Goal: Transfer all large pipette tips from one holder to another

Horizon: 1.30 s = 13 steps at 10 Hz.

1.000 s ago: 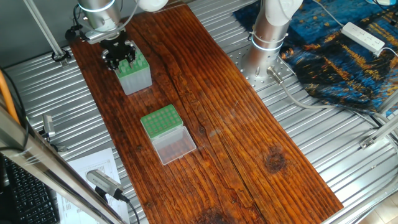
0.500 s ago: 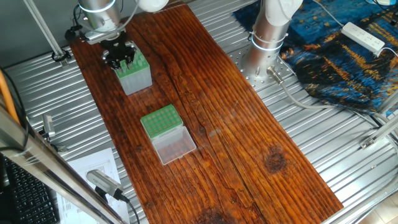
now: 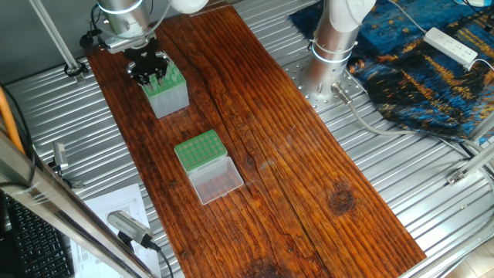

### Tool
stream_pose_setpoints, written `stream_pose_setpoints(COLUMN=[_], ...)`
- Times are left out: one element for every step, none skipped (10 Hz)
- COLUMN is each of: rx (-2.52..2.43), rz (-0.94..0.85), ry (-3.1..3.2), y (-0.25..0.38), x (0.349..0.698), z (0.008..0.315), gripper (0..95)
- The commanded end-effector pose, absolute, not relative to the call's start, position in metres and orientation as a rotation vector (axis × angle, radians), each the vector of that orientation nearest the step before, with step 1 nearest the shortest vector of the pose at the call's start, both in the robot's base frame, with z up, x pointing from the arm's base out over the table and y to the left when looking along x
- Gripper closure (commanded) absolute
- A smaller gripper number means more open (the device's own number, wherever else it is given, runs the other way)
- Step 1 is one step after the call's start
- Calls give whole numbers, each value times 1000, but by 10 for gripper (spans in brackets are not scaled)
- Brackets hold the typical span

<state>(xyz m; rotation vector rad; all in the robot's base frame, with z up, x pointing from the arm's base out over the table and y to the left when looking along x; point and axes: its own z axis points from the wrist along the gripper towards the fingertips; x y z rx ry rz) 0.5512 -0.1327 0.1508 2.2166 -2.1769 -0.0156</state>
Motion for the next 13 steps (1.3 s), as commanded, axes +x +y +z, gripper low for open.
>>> stream_pose_setpoints(rx=[2205,2191,2189,2187,2187,2196,2204,2206,2204,2201,2199,2194,2193], rz=[-15,-9,-7,-7,-8,-7,-5,-1,8,13,13,12,9], ry=[-2184,-2191,-2192,-2190,-2189,-2177,-2166,-2159,-2152,-2149,-2150,-2154,-2158], y=[-132,-131,-131,-130,-130,-130,-130,-130,-130,-130,-131,-132,-133], x=[551,550,550,550,550,550,551,552,554,556,557,559,560], z=[154,157,159,160,161,162,163,163,165,167,168,171,173], gripper=[950,950,950,950,950,950,950,950,950,950,950,950,950])
